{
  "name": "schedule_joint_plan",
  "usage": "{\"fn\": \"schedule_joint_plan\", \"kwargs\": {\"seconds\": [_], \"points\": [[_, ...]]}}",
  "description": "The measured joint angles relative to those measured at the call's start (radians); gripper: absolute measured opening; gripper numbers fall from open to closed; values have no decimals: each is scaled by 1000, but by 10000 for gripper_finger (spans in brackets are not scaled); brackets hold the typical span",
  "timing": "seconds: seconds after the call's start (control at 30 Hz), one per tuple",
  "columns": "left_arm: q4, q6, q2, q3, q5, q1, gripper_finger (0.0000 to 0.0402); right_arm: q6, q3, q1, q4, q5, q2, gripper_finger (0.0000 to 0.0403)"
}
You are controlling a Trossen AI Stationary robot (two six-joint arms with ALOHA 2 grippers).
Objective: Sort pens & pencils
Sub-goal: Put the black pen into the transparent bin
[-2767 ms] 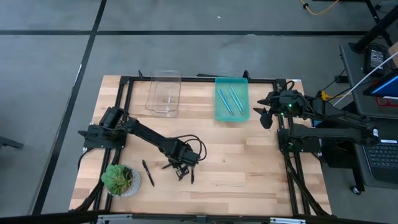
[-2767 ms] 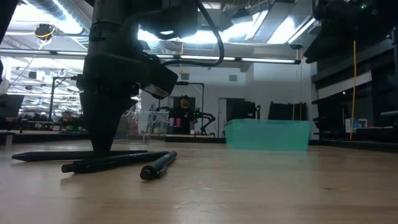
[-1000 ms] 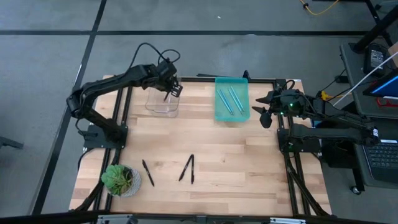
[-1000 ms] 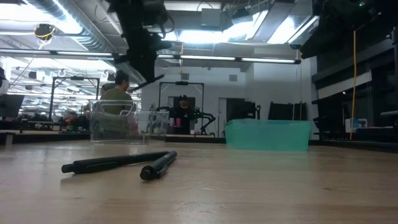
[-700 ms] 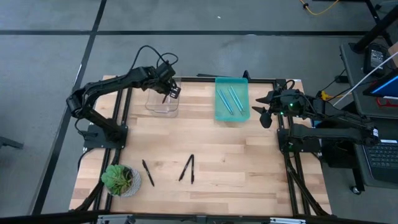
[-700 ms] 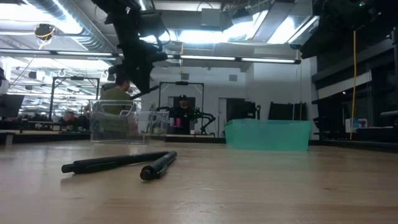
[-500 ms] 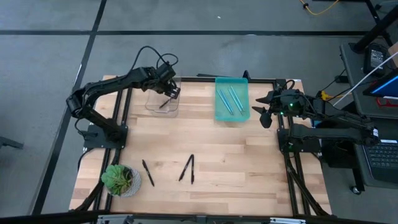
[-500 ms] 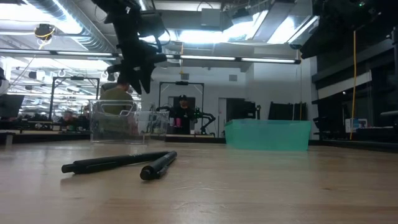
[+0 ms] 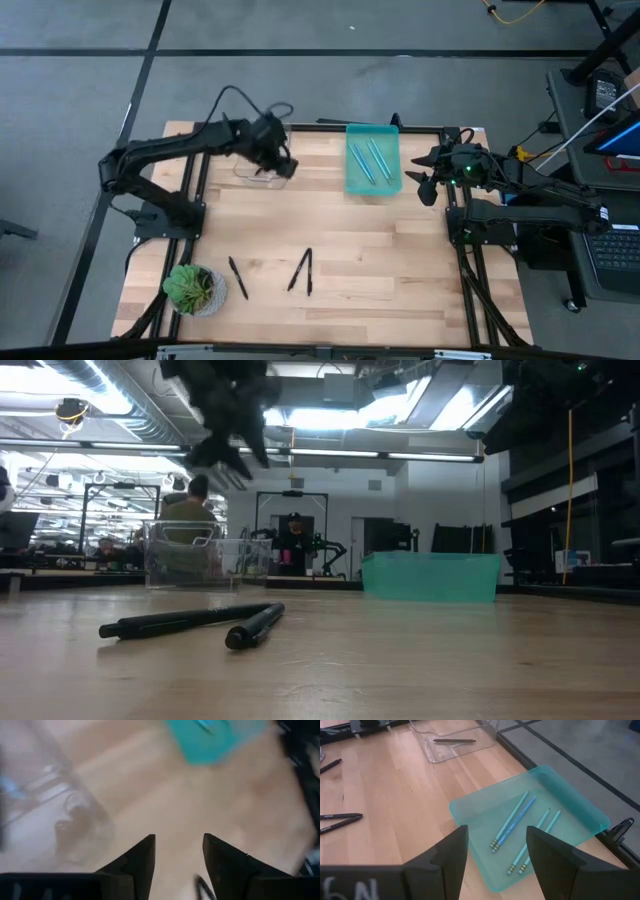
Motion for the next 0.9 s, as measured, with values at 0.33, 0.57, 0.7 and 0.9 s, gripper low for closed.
{"fn": "schedule_joint_plan", "kwargs": {"seconds": [0.33,0.57,0.7,0.9], "points": [[119,-172,-13,2,-247,-472,158,-1,0,0,-1,0,0,202],[67,-283,74,1,-279,-665,158,9,0,0,0,0,0,202],[-97,-496,107,1,-229,-716,158,25,0,0,-1,0,0,202],[-378,-612,145,0,-90,-746,158,25,0,0,0,0,0,202]]}}
